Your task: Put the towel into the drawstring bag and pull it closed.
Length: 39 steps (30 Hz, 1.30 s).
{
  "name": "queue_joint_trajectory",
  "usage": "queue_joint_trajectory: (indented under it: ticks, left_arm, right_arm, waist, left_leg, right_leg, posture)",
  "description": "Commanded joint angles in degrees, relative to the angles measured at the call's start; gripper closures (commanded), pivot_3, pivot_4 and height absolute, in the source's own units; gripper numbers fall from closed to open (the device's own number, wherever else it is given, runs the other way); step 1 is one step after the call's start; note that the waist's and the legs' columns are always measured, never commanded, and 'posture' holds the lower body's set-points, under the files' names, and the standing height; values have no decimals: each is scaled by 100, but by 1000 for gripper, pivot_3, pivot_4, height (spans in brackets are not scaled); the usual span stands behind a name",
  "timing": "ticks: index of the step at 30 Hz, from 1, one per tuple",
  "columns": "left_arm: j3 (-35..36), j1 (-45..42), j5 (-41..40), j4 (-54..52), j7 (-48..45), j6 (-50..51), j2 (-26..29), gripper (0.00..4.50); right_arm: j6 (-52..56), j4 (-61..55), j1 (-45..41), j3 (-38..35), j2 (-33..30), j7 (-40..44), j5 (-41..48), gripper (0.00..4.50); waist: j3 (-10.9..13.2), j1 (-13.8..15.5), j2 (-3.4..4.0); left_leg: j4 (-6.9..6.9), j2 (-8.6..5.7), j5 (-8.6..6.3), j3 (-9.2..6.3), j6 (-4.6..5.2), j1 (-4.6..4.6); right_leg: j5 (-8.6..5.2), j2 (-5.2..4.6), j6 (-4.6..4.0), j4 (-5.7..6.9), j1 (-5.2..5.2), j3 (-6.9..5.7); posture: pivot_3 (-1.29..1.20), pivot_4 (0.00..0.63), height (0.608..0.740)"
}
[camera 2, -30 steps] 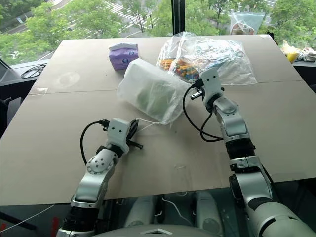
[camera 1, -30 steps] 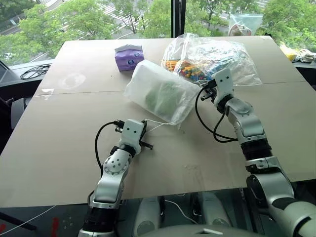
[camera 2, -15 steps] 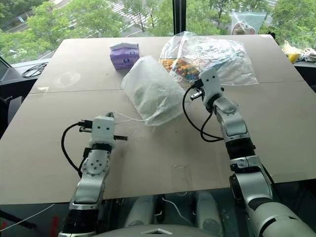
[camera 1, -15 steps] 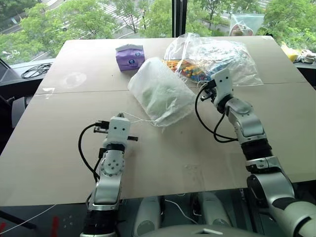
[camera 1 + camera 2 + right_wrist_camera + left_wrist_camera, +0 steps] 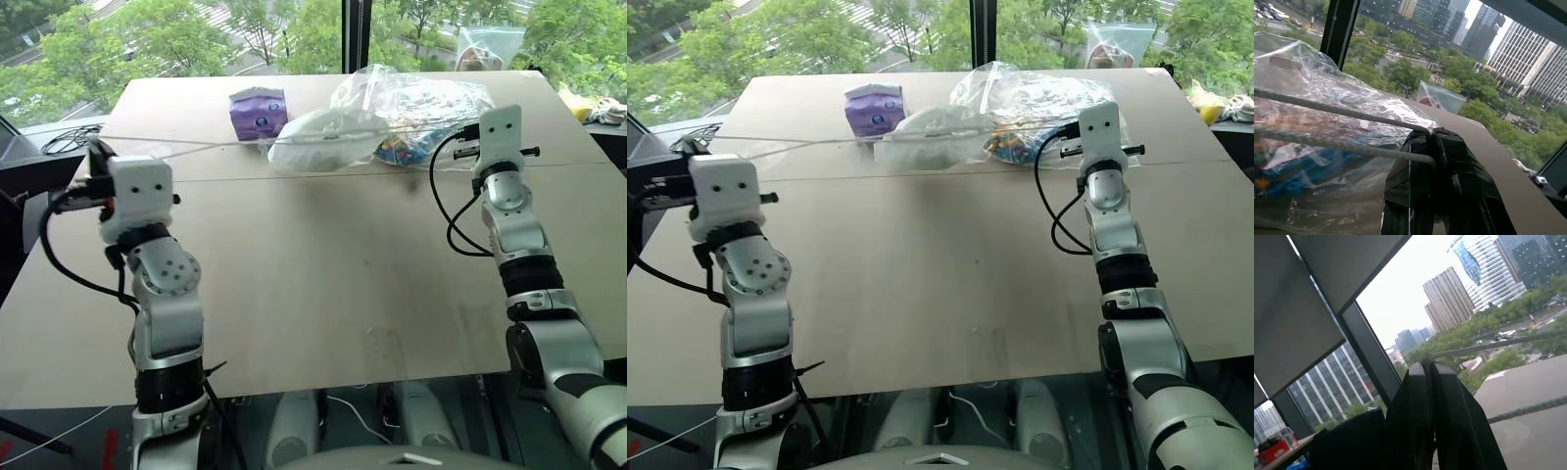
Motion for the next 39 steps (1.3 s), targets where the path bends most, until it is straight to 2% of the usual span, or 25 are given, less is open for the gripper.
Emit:
queue_joint_trajectory:
  ticks: [1, 5, 13, 19, 20, 24, 26, 27, 29, 30, 34, 36, 37, 38, 39]
  left_arm:
    - [597, -436, 139, 172, 319, 196, 429, 4466]
    - [880, -843, -35, 666, 527, 274, 711, 4466]
    - [1917, -770, -722, 1302, 1207, 785, 361, 4466]
    - [2002, -620, -1183, 1457, 1349, 746, 273, 4466]
    - [1897, -642, -1335, 1534, 1194, 646, 296, 4466]
    - [974, -784, -2055, 1923, -175, 202, 401, 4466]
    - [388, -641, -2381, 1820, -1172, 203, 428, 4466]
    - [123, -503, -2616, 1700, -1780, 337, 465, 4489]
    - [-248, -137, -2969, 1463, -2791, 489, 639, 3945]
    - [-335, 66, -3085, 1354, -3167, 494, 768, 3697]
    - [-195, 652, -3632, 1309, -4198, 333, 1143, 1756]
    - [91, 920, -4117, 1438, -4718, 663, 1347, 858]
    - [134, 1175, -4234, 1362, -5040, 690, 1526, 335]
    - [228, 1405, -4403, 1264, -5371, 633, 1656, 52]
    - [338, 1618, -4599, 1124, -5635, 699, 1767, 52]
  right_arm:
    - [-94, 104, -228, -455, -243, -477, 46, 4500]
    - [-79, 308, -365, -665, -218, -662, 286, 4500]
    - [703, 820, -477, -1965, -172, -1664, 1531, 4500]
    - [1011, 876, -496, -2080, -151, -1766, 2070, 4500]
    - [1086, 879, -526, -1981, -144, -1489, 2152, 4500]
    - [1335, 492, -572, -1190, -128, 558, 2399, 4500]
    - [1464, -44, -304, -646, -381, 2074, 2459, 4500]
    - [1525, -419, -58, -337, -605, 3076, 2574, 4178]
    - [1343, -1021, 491, 204, -1138, 4708, 2600, 3456]
    - [1156, -1124, 716, 401, -1394, 5236, 2496, 3050]
    - [142, -749, 1150, 737, -2057, 6370, 2036, 1010]
    - [92, -563, 1232, 601, -2227, 7025, 2282, 123]
    - [28, -426, 1246, 484, -2280, 7324, 2428, 0]
    - [-71, -284, 1255, 361, -2320, 7574, 2548, 0]
    - [-178, -140, 1274, 251, -2361, 7787, 2631, 0]
  waist:
    - [0, -4, -1]
    - [2, -5, -3]
    - [2, 7, -4]
    - [2, -7, -4]
    - [2, -7, -4]
    - [3, -9, -3]
    - [3, 4, -3]
    - [2, 20, -4]
    - [2, 24, -4]
    - [1, 19, -4]
    - [6, -22, -6]
    - [8, -28, -7]
    - [9, -37, -7]
    - [8, -44, -7]
    - [8, -50, -6]
  left_leg:
    - [0, 1, 0, 2, 0, 0]
    - [0, 1, 0, 3, 0, 0]
    - [-1, 3, 3, 8, -6, -2]
    - [1, 2, 1, 15, -2, 1]
    - [1, 3, 1, 14, -2, 1]
    - [1, 2, 1, 21, -1, 2]
    - [1, 1, 1, 28, -1, 0]
    - [1, 1, 0, 28, -1, -4]
    - [0, -1, -2, 30, 1, -4]
    - [0, 0, -7, 26, 8, -1]
    - [0, 0, -13, 25, 16, -3]
    - [-1, 0, -13, 29, 17, 0]
    - [-1, 1, -13, 31, 16, 0]
    - [0, 2, -13, 31, 16, 4]
    - [1, 4, -13, 30, 16, 10]
  right_leg:
    - [0, 0, 0, 0, 0, 2]
    - [0, -1, 0, 2, -2, 1]
    - [12, -6, -20, 0, -1, 13]
    - [13, -5, -20, 3, 0, 19]
    - [13, -5, -20, 3, 0, 21]
    - [13, 1, -20, 4, -1, 16]
    - [12, 2, -19, 1, -1, 1]
    - [12, -1, -19, 0, 0, -4]
    - [11, -3, -18, -8, 5, -5]
    - [10, -4, -16, -10, 7, -1]
    - [9, -4, -14, -22, 0, 11]
    - [1, -2, -4, -16, -6, 13]
    - [-3, 4, 3, -13, -12, 14]
    - [-4, 7, 4, -6, -15, 16]
    - [-2, 11, 0, -3, -14, 17]
  posture:
    - [0, 150, 740]
    - [0, 150, 740]
    - [0, 150, 740]
    - [0, 150, 740]
    - [0, 150, 740]
    - [0, 150, 740]
    - [0, 150, 740]
    - [0, 150, 740]
    - [0, 150, 740]
    - [0, 150, 740]
    - [0, 150, 740]
    - [0, 150, 740]
    - [0, 150, 740]
    - [0, 150, 740]
    - [0, 150, 740]
